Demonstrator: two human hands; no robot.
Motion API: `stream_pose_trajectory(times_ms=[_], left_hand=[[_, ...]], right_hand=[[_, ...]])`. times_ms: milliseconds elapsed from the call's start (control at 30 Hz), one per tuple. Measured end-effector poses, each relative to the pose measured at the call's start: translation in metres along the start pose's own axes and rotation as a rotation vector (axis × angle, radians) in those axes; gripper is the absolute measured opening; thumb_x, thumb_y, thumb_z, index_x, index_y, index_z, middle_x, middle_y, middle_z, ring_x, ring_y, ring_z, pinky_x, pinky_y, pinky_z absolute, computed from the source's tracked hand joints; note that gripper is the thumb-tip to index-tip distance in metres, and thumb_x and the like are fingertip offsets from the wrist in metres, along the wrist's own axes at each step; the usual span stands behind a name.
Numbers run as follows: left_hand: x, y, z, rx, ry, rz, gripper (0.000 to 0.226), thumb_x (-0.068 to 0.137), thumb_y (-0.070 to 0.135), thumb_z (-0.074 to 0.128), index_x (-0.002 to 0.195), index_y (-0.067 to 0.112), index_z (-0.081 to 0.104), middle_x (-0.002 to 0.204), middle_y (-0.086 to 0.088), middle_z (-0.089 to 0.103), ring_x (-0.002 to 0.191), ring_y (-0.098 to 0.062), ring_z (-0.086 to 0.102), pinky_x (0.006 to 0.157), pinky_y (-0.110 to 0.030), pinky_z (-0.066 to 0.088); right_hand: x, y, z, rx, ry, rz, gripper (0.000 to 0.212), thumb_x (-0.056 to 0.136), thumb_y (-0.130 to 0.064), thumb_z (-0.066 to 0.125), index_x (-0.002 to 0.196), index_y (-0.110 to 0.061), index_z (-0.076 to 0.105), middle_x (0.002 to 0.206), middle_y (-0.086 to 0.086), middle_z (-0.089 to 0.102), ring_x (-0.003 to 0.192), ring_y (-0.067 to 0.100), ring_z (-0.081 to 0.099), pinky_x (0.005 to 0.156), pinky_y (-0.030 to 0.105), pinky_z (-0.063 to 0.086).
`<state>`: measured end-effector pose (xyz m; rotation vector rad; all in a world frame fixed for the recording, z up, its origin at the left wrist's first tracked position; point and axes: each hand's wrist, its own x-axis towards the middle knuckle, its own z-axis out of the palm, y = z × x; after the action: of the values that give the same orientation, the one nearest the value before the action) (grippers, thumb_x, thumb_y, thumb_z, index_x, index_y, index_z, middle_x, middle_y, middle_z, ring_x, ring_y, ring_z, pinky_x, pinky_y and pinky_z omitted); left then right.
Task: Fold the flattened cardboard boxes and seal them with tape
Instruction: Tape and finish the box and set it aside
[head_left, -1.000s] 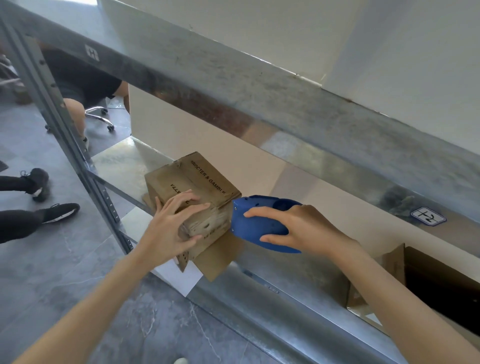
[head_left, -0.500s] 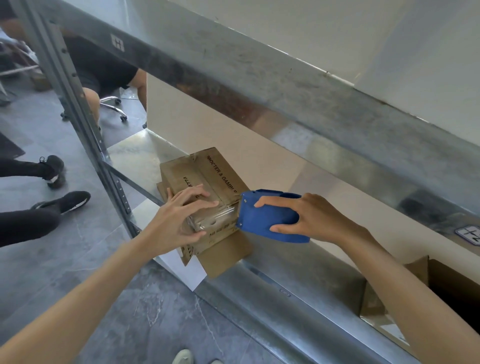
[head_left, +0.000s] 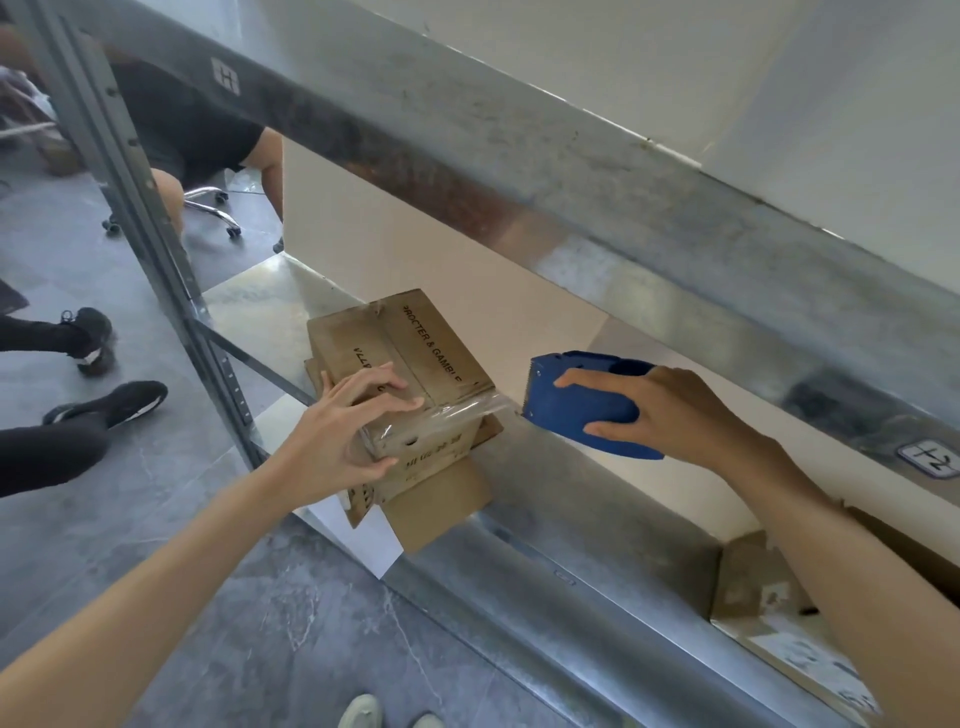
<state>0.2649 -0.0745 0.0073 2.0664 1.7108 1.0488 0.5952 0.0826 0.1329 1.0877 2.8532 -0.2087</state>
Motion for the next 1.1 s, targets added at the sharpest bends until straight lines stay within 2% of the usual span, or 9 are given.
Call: stream_pose_trajectory(times_ms=[100, 167, 267, 367, 467, 767, 867, 1000, 1100], left_hand=[[-0.015, -0.007, -0.007, -0.006, 0.018, 0.026, 0.063, 0.071, 0.014, 0.089, 0.126, 0.029, 0.063, 0.142, 0.007, 0.046, 0.141, -0.018, 0.038, 0.102, -0.054, 0.047], [-0.021, -0.008, -0.008, -0.028, 0.026, 0.035, 0.062, 0.072, 0.013, 0.088, 0.126, 0.029, 0.062, 0.143, 0.007, 0.045, 0.144, -0.018, 0.036, 0.104, -0.049, 0.047], [-0.009, -0.003, -0.006, -0.049, 0.019, 0.004, 0.057, 0.074, 0.01, 0.086, 0.126, 0.021, 0.064, 0.141, 0.005, 0.046, 0.146, -0.019, 0.033, 0.108, -0.055, 0.042], [-0.006, -0.002, -0.008, -0.035, 0.001, 0.012, 0.06, 0.073, 0.011, 0.086, 0.128, 0.02, 0.063, 0.141, 0.004, 0.046, 0.147, -0.018, 0.031, 0.109, -0.056, 0.041], [-0.007, -0.004, -0.007, -0.025, 0.012, 0.0, 0.061, 0.073, 0.01, 0.086, 0.128, 0.02, 0.063, 0.14, 0.003, 0.047, 0.147, -0.019, 0.032, 0.109, -0.057, 0.04], [-0.003, -0.005, 0.002, 0.031, 0.103, 0.066, 0.067, 0.074, 0.012, 0.086, 0.135, 0.018, 0.059, 0.141, 0.006, 0.053, 0.152, -0.024, 0.019, 0.112, -0.068, 0.029], [-0.004, -0.003, 0.007, 0.114, 0.192, 0.098, 0.06, 0.072, 0.016, 0.088, 0.126, 0.016, 0.062, 0.143, 0.006, 0.053, 0.15, -0.024, 0.026, 0.117, -0.055, 0.032], [-0.013, -0.003, 0.008, 0.142, 0.262, 0.053, 0.053, 0.071, 0.027, 0.086, 0.118, 0.015, 0.064, 0.144, 0.002, 0.051, 0.145, -0.023, 0.034, 0.117, -0.018, 0.024], [-0.019, 0.0, 0.005, 0.132, 0.248, 0.048, 0.051, 0.077, 0.04, 0.076, 0.121, 0.016, 0.064, 0.145, 0.002, 0.049, 0.146, -0.022, 0.033, 0.115, -0.017, 0.025]], right_hand=[[0.001, 0.025, -0.005, 0.249, -0.049, 0.129, 0.063, 0.1, -0.004, 0.054, 0.154, -0.013, 0.024, 0.145, -0.001, 0.042, 0.124, 0.009, 0.044, 0.081, -0.003, 0.028], [-0.002, 0.032, -0.01, 0.285, -0.04, 0.08, 0.064, 0.098, 0.006, 0.051, 0.151, -0.004, 0.017, 0.146, -0.006, 0.027, 0.135, 0.006, 0.032, 0.082, -0.012, 0.019], [-0.004, 0.017, -0.005, 0.239, 0.019, 0.012, 0.061, 0.095, -0.011, 0.065, 0.149, -0.024, 0.04, 0.114, -0.019, 0.055, 0.088, -0.034, 0.043, 0.069, -0.01, 0.03], [-0.002, 0.003, 0.001, 0.059, 0.073, 0.029, 0.056, 0.092, -0.039, 0.067, 0.137, -0.06, 0.041, 0.072, -0.011, 0.061, 0.062, -0.002, 0.057, 0.056, 0.013, 0.045], [-0.004, 0.002, 0.005, 0.085, 0.113, 0.008, 0.058, 0.087, -0.049, 0.068, 0.129, -0.074, 0.036, 0.073, -0.008, 0.062, 0.055, 0.011, 0.054, 0.057, 0.03, 0.053], [-0.025, -0.042, -0.004, 0.246, 0.145, -0.124, 0.059, 0.08, -0.049, 0.07, 0.124, -0.074, 0.041, 0.055, 0.0, 0.049, 0.049, 0.016, 0.042, 0.05, 0.015, 0.035], [-0.03, -0.048, -0.001, 0.213, 0.115, -0.147, 0.062, 0.08, -0.051, 0.068, 0.125, -0.077, 0.034, 0.057, 0.003, 0.054, 0.052, 0.02, 0.046, 0.053, 0.019, 0.04], [-0.031, -0.049, 0.001, 0.205, 0.114, -0.13, 0.061, 0.079, -0.052, 0.067, 0.124, -0.077, 0.035, 0.056, 0.003, 0.053, 0.053, 0.021, 0.046, 0.053, 0.017, 0.039], [-0.031, -0.05, 0.002, 0.185, 0.103, -0.104, 0.062, 0.081, -0.049, 0.07, 0.126, -0.074, 0.036, 0.056, 0.003, 0.052, 0.053, 0.022, 0.045, 0.055, 0.019, 0.04]])
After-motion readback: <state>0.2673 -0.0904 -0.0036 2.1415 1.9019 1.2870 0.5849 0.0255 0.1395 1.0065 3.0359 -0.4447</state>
